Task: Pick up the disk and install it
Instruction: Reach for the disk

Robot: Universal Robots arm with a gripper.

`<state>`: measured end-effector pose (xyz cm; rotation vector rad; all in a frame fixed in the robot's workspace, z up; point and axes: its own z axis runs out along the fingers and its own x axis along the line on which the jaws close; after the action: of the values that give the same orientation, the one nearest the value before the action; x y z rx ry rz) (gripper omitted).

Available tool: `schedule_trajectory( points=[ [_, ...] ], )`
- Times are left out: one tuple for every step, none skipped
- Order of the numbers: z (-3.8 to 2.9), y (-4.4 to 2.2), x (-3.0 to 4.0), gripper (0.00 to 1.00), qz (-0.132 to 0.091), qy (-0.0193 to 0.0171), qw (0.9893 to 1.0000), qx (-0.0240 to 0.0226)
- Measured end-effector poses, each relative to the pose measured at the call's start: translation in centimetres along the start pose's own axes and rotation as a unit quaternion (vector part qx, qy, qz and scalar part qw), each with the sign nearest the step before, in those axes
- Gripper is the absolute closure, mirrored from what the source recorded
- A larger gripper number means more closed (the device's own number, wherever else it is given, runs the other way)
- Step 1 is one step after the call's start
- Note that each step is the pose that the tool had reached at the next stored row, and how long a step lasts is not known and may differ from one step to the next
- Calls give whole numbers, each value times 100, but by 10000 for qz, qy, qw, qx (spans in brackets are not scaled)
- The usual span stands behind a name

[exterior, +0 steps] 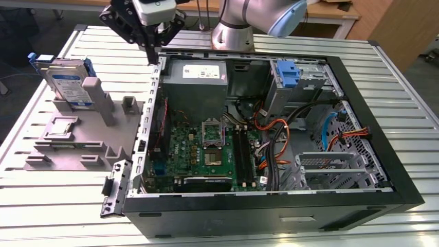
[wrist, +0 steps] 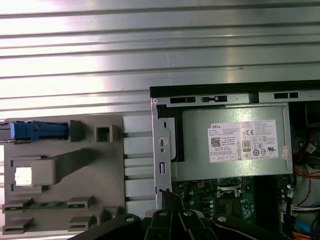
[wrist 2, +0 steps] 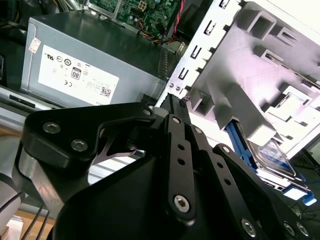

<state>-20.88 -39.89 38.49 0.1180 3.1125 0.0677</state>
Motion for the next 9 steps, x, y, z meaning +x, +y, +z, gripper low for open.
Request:
schedule_trajectory(
  points=[
    [0, 0, 4, 90, 0, 0, 10000, 0],
    [0, -1, 7, 90, 0, 0, 10000, 0],
    [0, -1, 11, 90, 0, 0, 10000, 0],
    [1, -1, 14, 90, 0, 0, 10000, 0],
    [1, -1, 17, 90, 0, 0, 10000, 0],
    [1, -2, 20, 90, 0, 0, 10000, 0],
    [1, -2, 24, 90, 0, 0, 10000, 0],
    [2, -2, 29, 90, 0, 0, 10000, 0],
    [2, -3, 34, 90, 0, 0, 10000, 0]
  ],
)
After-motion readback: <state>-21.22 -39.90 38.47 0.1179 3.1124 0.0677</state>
